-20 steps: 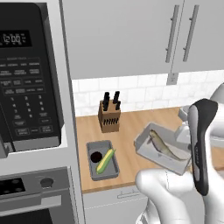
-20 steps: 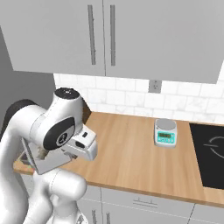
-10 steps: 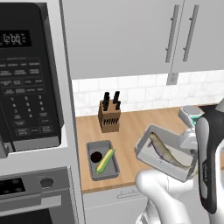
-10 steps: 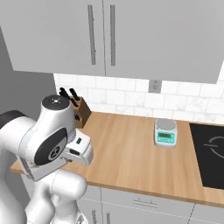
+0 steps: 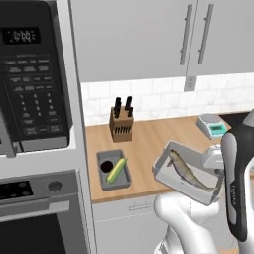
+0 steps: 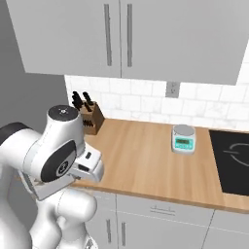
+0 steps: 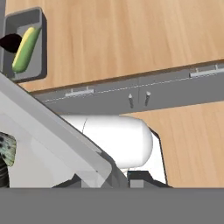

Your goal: Take the meat container that has the fish and place it on the second highest rack of the freezer. Then take the vegetable container that has the avocado and corn and place it on the highest rack of the freezer.

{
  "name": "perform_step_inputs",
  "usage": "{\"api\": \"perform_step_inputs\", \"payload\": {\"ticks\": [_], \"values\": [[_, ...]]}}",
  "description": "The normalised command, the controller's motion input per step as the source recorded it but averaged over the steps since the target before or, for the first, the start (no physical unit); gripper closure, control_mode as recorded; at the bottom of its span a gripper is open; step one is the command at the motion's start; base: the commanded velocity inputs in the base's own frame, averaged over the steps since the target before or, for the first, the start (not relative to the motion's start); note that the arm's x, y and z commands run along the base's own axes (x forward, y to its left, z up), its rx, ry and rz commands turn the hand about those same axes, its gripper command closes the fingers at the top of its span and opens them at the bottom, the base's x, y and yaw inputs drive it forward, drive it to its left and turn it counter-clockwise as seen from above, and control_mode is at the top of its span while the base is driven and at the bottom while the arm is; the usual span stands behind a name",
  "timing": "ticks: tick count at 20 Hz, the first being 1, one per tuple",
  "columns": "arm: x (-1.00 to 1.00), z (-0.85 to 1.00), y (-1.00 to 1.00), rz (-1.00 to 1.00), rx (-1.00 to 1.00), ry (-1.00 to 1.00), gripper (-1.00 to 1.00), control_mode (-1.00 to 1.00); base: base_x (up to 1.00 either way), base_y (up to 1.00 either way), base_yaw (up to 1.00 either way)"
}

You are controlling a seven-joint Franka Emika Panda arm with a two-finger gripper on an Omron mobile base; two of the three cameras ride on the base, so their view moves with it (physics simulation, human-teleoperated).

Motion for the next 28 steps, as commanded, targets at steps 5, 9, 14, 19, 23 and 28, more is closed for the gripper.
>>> {"api": "perform_step_inputs", "payload": {"ticks": [5,9,14,19,23,28], "values": [[0.0,0.0,0.0,0.0,0.0,0.0,1.0,1.0,-1.0,0.14,0.01],[0.0,0.0,0.0,0.0,0.0,0.0,1.0,1.0,-0.69,0.53,0.42],[0.0,0.0,0.0,0.0,0.0,0.0,1.0,1.0,-0.02,0.47,0.98],[0.0,0.0,0.0,0.0,0.0,0.0,1.0,1.0,0.0,0.83,0.84],[0.0,0.0,0.0,0.0,0.0,0.0,1.0,1.0,0.82,0.57,0.41],[0.0,0.0,0.0,0.0,0.0,0.0,1.0,1.0,1.0,0.76,0.16]]}}
